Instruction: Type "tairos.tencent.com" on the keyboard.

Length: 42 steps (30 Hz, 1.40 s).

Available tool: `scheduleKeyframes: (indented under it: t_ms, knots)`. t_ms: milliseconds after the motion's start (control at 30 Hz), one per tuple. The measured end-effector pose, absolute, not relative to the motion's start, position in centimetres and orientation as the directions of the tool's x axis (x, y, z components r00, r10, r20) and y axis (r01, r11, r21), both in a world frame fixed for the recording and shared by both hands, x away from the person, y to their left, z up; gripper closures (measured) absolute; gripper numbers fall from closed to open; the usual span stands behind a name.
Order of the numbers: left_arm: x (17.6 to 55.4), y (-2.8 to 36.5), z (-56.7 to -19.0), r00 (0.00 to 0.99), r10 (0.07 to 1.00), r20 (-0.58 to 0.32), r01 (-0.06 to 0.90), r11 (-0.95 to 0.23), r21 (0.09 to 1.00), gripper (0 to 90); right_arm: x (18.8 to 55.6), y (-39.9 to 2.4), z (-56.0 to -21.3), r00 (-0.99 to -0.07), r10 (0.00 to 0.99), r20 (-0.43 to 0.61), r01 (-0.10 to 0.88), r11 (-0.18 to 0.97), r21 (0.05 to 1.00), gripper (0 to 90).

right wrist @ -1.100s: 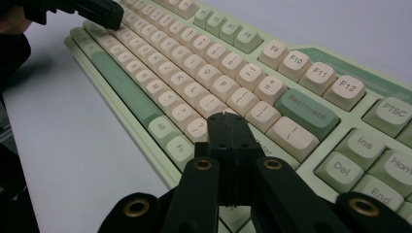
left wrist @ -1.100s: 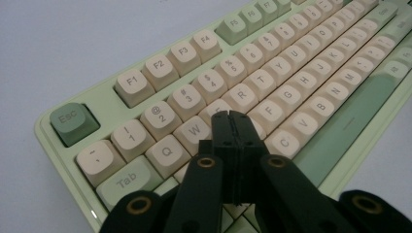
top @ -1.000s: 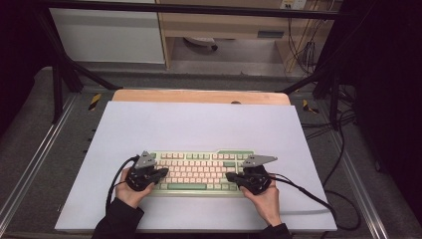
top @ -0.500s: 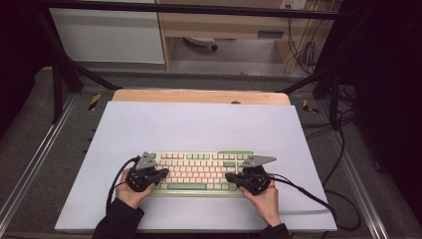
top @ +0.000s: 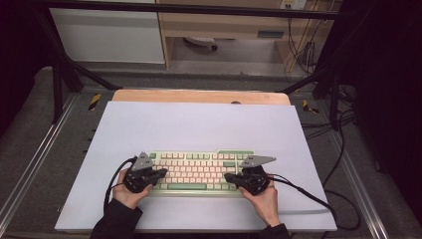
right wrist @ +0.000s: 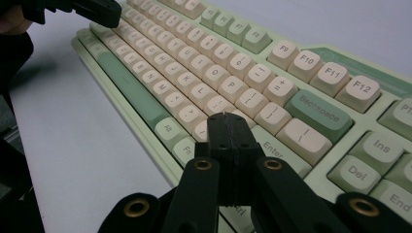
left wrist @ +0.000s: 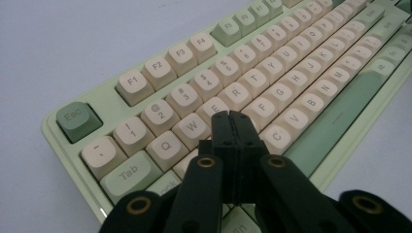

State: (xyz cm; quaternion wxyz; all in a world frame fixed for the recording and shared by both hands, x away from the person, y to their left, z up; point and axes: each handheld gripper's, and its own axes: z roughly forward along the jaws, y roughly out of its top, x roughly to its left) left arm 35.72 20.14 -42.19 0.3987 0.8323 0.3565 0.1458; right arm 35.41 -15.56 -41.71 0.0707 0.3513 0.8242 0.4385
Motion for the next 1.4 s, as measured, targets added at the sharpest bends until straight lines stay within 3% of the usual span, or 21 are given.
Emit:
scheduleKeyframes:
  t_ms: [1400]
  knots:
    - [35.0, 21.9, -41.7, 0.688, 0.723, -0.061, 0.483, -0.394, 0.782, 89.7, 36.8, -11.2, -41.9, -0.775, 0.603, 0.191, 0.503, 0.405, 0.764, 90.0]
